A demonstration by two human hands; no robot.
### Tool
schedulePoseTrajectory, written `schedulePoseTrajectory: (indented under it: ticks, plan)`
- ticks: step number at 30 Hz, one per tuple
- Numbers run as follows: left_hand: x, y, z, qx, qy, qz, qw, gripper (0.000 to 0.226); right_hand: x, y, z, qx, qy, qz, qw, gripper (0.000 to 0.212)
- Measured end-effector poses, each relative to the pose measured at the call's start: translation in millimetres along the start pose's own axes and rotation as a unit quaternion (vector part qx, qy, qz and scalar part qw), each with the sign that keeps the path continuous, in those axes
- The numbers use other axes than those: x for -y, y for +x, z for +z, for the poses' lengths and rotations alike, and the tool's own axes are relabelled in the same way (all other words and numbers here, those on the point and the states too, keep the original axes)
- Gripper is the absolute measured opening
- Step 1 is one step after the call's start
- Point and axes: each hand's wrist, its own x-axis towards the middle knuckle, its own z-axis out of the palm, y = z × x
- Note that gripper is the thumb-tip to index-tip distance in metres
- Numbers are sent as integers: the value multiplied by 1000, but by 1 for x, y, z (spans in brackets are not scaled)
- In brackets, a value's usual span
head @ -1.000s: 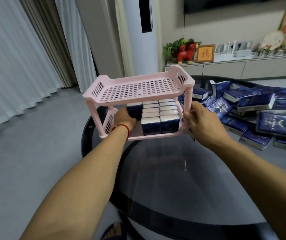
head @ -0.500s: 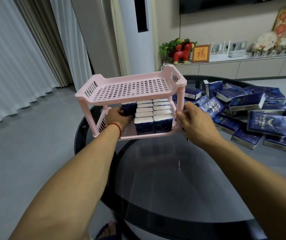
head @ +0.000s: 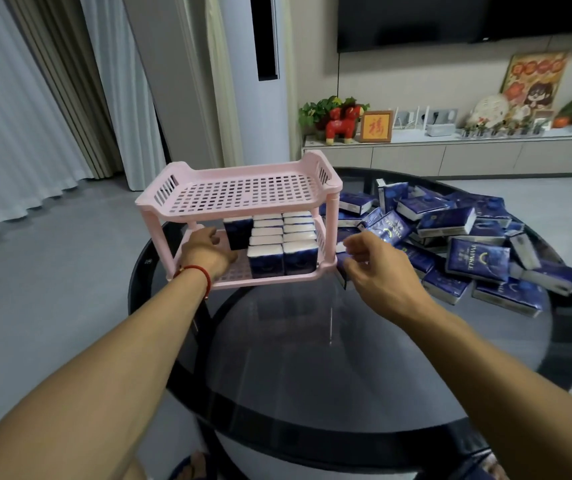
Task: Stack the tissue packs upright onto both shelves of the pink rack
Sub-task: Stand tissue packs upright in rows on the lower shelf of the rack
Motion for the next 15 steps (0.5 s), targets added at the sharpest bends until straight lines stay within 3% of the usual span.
schedulePoseTrajectory:
  ticks: [5,9,12,15]
  plan:
    - [-9,-44,0,-4,148,86,985,30,-20,-18,-35,-37,-101,8,994,32]
    - [-21,-82,-4,12,238,134,962,32,-54,-29,-74,-133,-270,60,952,49]
    - [-28,-102,-5,0,289,148,946,26,-79,-37,-92,-126,-322,85,934,60]
    - [-39,-120,-2,-31,316,178,931,22,-91,-39,-96,-113,-367,51,922,52]
